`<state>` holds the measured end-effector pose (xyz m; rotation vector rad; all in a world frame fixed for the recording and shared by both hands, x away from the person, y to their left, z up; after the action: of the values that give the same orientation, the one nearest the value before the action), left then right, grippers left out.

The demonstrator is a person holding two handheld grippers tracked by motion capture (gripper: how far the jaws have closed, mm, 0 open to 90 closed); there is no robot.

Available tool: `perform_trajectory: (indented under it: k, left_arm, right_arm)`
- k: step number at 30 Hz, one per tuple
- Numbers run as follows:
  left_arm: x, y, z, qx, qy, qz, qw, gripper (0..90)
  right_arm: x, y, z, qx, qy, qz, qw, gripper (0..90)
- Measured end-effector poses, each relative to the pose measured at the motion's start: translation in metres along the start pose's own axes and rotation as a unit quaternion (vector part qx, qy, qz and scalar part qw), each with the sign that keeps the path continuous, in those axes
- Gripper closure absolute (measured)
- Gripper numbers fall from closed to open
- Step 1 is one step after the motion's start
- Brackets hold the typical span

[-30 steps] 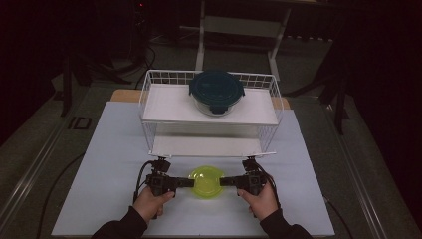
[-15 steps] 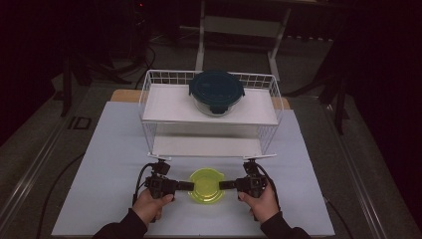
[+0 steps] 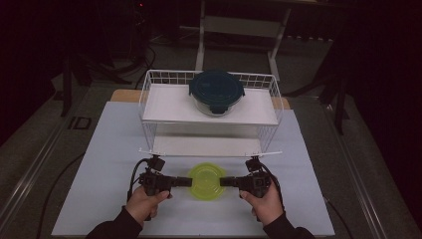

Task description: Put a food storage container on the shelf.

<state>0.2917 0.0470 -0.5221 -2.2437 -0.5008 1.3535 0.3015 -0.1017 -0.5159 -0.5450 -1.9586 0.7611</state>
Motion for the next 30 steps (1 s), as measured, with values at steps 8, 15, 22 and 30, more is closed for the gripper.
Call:
perform_trajectory:
  k: [8, 15, 22, 30]
  left_arm:
    - [-0.017, -0.015, -0.013, -0.012, 0.023, 0.007, 0.9996, 80.6]
    - [-0.031, -0.025, -0.023, -0.021, 0.037, 0.010, 0.9990, 80.7]
    - [-0.047, -0.042, -0.040, -0.033, 0.050, 0.011, 0.9981, 80.7]
    - [-0.065, -0.059, -0.060, -0.047, 0.068, 0.005, 0.9965, 81.1]
  right_arm:
    - [0.014, -0.018, -0.010, -0.021, -0.018, -0.002, 0.9996, 81.0]
    - [0.027, -0.036, -0.021, -0.037, -0.036, 0.001, 0.9987, 81.0]
    - [0.039, -0.053, -0.037, -0.052, -0.048, 0.005, 0.9975, 81.1]
    - [0.053, -0.072, -0.055, -0.068, -0.062, 0.006, 0.9957, 81.1]
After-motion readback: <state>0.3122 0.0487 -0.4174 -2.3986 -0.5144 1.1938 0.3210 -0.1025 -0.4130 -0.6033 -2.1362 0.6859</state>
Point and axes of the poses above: each handheld gripper's, and its own axes: y roughly forward along the jaws, z roughly out of its underside, x roughly to its left, the point moved 10 cm from there along y, roughly forward along the jaws, and after that the axes turned 9 degrees about x, right-handed, at the moved point
